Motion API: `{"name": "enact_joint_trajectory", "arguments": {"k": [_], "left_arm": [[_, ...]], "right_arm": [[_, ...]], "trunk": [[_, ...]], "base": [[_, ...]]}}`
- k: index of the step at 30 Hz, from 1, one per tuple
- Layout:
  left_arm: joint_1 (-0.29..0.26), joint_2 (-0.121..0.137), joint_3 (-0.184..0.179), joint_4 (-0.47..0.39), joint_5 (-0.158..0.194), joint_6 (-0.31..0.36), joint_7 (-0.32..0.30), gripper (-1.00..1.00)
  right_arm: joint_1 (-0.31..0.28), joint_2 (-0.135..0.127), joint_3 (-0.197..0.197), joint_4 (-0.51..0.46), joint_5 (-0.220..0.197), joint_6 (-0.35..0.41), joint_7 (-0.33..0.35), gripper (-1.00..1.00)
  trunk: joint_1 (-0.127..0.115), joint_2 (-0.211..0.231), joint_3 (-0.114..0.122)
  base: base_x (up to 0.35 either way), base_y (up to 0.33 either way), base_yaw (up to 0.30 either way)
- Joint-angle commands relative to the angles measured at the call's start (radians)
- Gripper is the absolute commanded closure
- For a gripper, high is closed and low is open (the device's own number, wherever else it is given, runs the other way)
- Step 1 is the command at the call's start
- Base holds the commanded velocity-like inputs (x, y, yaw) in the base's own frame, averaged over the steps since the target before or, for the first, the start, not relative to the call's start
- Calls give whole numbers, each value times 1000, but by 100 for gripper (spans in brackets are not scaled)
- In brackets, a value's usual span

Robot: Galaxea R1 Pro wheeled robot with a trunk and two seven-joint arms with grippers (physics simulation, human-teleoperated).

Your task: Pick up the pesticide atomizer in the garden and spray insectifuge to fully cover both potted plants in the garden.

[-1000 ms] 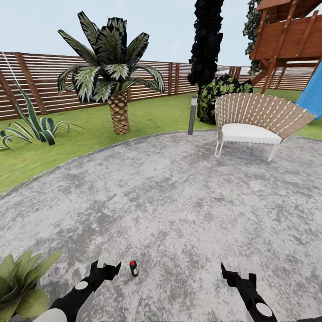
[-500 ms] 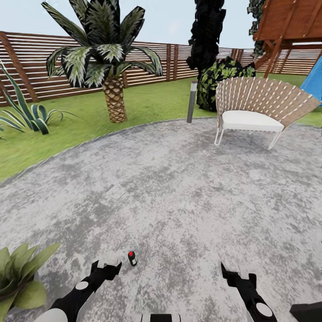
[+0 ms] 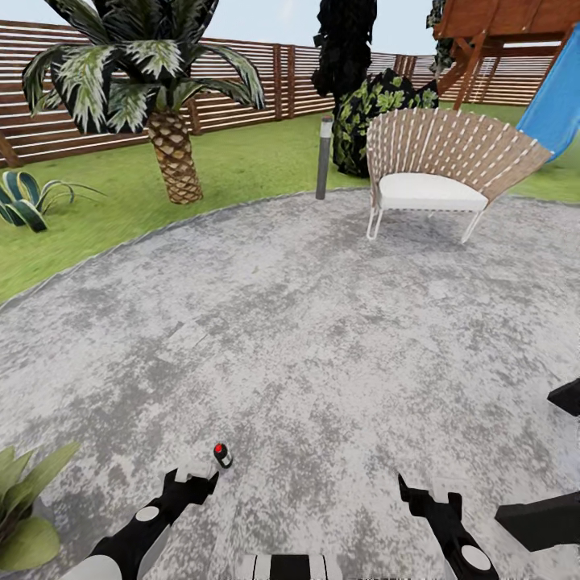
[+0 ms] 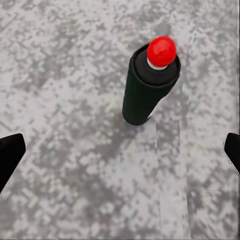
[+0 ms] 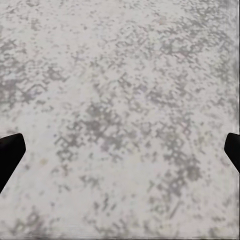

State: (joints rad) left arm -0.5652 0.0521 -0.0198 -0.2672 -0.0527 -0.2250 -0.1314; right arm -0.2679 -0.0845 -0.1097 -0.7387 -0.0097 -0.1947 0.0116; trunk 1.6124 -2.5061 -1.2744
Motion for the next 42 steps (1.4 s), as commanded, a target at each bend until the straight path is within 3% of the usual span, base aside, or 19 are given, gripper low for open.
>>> {"name": "enact_joint_trajectory", "arguments": {"k": [1, 10, 21, 31, 42], "left_arm": [[0, 1, -2, 0, -6, -5, 0, -100], [-2, 0, -3, -1, -6, -15, -1, -100], [-4, 3, -8, -1, -6, -76, 1, -100], [-5, 6, -8, -1, -6, -84, 1, -100], [-5, 5, -8, -1, -6, -88, 1, -100]], "right_arm": [[-1, 0, -1, 1, -1, -3, 1, -100], [-1, 0, 1, 1, -1, -3, 1, -100], [-1, 1, 1, 1, -1, -3, 1, -100], [-1, 2, 1, 2, -1, -3, 1, -100], [-1, 2, 0, 2, -1, -3, 1, -100]], "trunk": [[0, 0, -2], [0, 0, -9], [5, -3, -58], [5, -3, -62], [10, -5, -114]], "base": [[0, 0, -208], [0, 0, -132], [0, 0, -4], [0, 0, 0], [0, 0, 0]]}}
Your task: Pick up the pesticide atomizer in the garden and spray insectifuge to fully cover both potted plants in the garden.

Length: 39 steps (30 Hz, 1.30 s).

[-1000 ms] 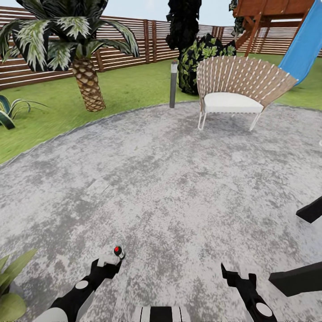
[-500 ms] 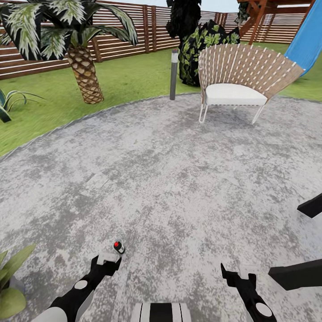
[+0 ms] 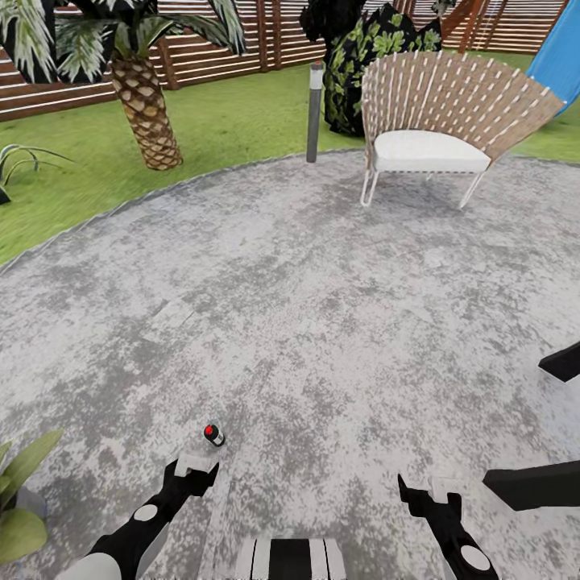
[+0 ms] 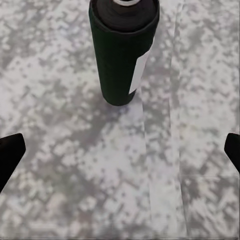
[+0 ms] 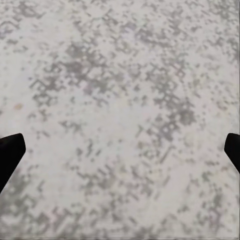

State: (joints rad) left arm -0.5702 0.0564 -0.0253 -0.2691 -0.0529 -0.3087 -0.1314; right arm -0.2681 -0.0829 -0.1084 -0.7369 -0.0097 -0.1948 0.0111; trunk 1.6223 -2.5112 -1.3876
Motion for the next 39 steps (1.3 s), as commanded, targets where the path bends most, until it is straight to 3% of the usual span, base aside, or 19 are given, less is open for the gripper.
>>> {"name": "enact_joint_trajectory", "arguments": {"k": [1, 7, 39], "left_arm": [[0, 0, -2, 1, -5, -4, 1, -100], [0, 0, -3, 1, -5, -10, 1, -100], [-2, -6, -2, 2, -7, -36, 6, -100]], "right_arm": [[0, 0, -1, 1, -1, -3, 1, -100], [0, 0, -1, 1, -1, -3, 1, -100], [0, -1, -2, 1, 1, -3, 1, -100]], "trunk": [[0, 0, -6], [1, -1, -21], [1, -1, -22]], "base": [[0, 0, 0], [0, 0, 0], [68, 0, 0]]}}
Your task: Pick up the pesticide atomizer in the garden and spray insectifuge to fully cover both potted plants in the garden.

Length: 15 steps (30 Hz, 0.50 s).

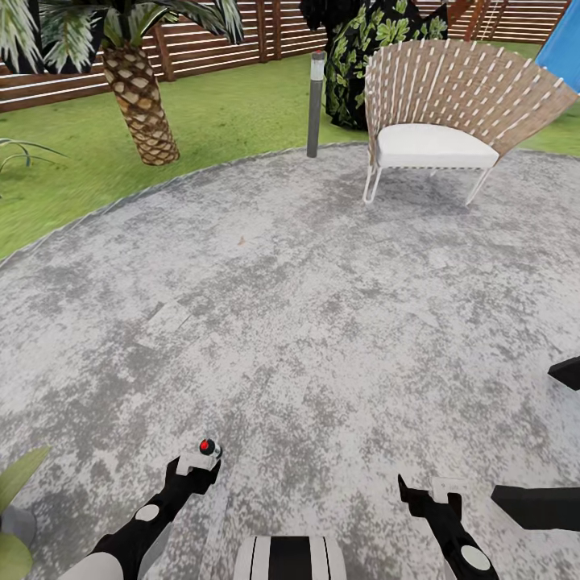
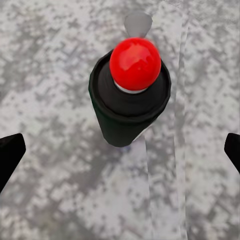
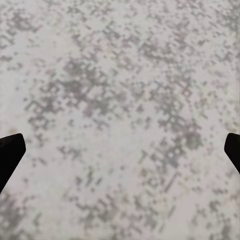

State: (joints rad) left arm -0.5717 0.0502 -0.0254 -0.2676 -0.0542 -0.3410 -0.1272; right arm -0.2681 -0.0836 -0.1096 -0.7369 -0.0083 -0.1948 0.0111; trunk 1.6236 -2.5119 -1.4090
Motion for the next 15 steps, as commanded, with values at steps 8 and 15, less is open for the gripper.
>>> {"name": "enact_joint_trajectory", "arguments": {"k": [8, 15], "left_arm": [[0, 0, -1, 1, -5, -4, 3, -100], [0, 0, -2, 1, -4, -4, 2, -100]], "right_arm": [[0, 0, -1, 1, -1, -3, 1, -100], [0, 0, -1, 1, -1, -3, 1, -100]], "trunk": [[0, 0, -1], [0, 0, -1]], "base": [[66, -32, 0], [8, -5, 0]]}}
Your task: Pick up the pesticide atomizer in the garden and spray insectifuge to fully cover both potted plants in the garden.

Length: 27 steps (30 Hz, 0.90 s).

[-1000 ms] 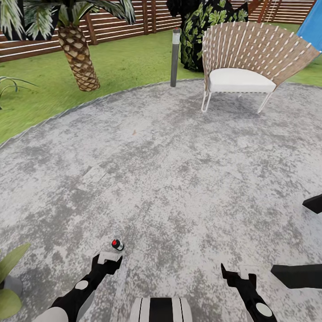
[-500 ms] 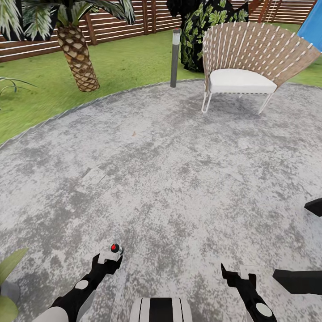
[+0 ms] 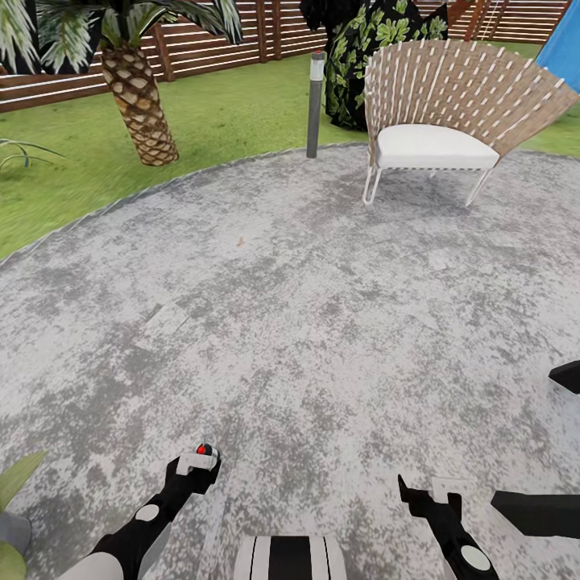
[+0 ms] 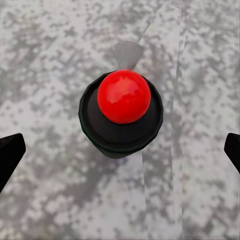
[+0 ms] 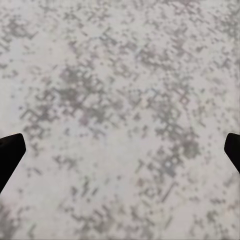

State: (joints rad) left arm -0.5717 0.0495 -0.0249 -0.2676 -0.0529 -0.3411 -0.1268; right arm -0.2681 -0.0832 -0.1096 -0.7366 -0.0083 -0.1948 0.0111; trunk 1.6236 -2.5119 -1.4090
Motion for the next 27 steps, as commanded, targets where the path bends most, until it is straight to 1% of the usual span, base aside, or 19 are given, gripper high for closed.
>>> {"name": "enact_joint_trajectory", "arguments": {"k": [1, 7, 12, 20, 27], "left_arm": [[0, 0, -2, 1, -5, -4, 1, -100], [0, 0, -3, 1, -5, -4, 1, -100], [0, 0, -3, 1, -5, -4, 1, -100], [0, 0, -1, 1, -5, -4, 1, -100], [0, 0, 1, 1, -5, -4, 1, -100]], "right_arm": [[0, 0, -1, 1, 0, -3, 1, -100], [0, 0, 0, 23, -2, -3, 1, -100], [0, 0, 1, 29, -2, -3, 1, -100], [0, 0, 1, 28, -2, -3, 1, -100], [0, 0, 1, 28, -3, -3, 1, -100]], "trunk": [[0, 0, -1], [0, 0, -1], [2, -1, -21], [2, -1, -23], [2, -1, -23]], "base": [[2, -1, 0], [0, 0, 0], [0, 0, 0], [0, 0, 0], [60, 0, 0]]}}
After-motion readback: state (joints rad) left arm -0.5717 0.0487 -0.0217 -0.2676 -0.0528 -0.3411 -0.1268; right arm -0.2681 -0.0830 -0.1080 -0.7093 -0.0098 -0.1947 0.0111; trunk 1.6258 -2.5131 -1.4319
